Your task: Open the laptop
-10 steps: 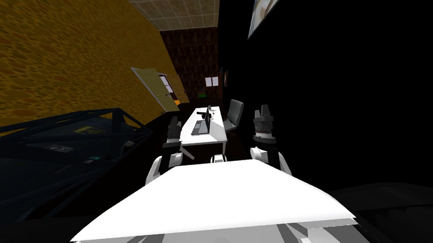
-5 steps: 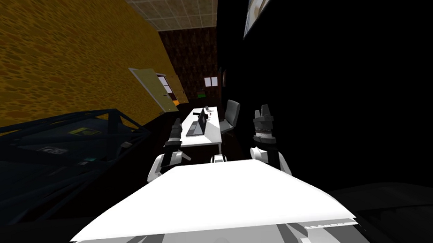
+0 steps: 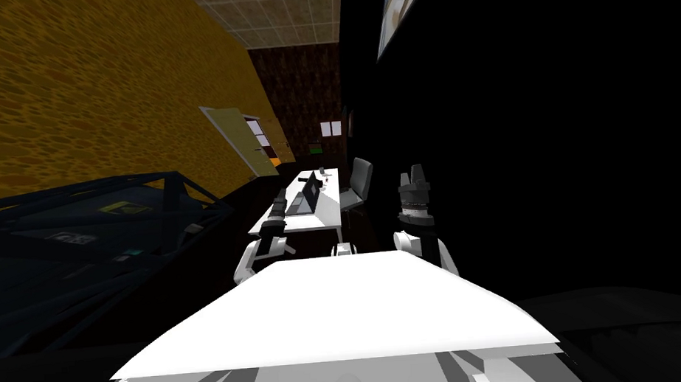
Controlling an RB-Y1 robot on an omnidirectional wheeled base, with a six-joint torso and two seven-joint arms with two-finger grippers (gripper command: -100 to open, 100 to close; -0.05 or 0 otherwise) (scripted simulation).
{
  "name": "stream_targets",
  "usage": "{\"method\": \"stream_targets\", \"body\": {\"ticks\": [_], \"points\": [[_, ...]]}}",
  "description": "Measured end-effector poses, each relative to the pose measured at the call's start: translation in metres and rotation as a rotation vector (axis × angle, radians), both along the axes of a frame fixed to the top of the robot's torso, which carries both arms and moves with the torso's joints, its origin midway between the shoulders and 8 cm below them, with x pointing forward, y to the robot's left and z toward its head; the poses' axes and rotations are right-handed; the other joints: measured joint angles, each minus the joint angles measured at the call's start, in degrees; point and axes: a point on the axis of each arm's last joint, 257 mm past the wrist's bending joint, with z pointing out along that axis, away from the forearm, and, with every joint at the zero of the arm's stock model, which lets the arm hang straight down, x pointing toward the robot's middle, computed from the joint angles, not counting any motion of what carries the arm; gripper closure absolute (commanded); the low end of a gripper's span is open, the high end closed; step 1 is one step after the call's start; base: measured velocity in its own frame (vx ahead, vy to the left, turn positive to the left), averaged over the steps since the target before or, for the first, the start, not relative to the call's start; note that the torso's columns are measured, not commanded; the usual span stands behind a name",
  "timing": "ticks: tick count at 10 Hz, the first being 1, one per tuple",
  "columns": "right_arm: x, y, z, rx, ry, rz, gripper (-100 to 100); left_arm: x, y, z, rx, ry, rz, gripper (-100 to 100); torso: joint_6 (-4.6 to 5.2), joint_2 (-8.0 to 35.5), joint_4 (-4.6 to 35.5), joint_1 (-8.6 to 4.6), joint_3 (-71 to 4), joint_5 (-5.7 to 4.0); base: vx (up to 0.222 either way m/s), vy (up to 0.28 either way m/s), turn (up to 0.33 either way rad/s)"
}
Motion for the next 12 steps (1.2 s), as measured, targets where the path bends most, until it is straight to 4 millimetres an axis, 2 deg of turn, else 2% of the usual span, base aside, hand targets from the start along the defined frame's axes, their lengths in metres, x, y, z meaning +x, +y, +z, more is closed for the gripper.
{"method": "stream_targets", "body": {"ticks": [2,4,10,12], "points": [[0.0,0.0,0.0,0.0,0.0,0.0,0,0.007,0.019,-0.021,0.044,0.064,0.038,-100,0.0,0.0,0.0,-0.05,0.0,-0.01,0.042,-0.168,0.0],[0.0,0.0,0.0,0.0,0.0,0.0,0,0.012,0.028,-0.034,0.081,0.111,0.067,-100,0.0,0.05,0.01,0.08,0.03,0.02,0.033,-0.126,-0.002],[0.0,0.0,0.0,0.0,0.0,0.0,0,0.03,0.069,-0.071,0.172,0.249,0.164,-100,0.01,0.01,0.0,-0.1,0.01,-0.02,0.026,-0.129,-0.002],[0.0,0.0,0.0,0.0,0.0,0.0,0,0.03,0.081,-0.081,0.197,0.29,0.194,-100,0.0,0.05,0.02,0.04,0.03,0.01,0.019,-0.09,0.002]]}}
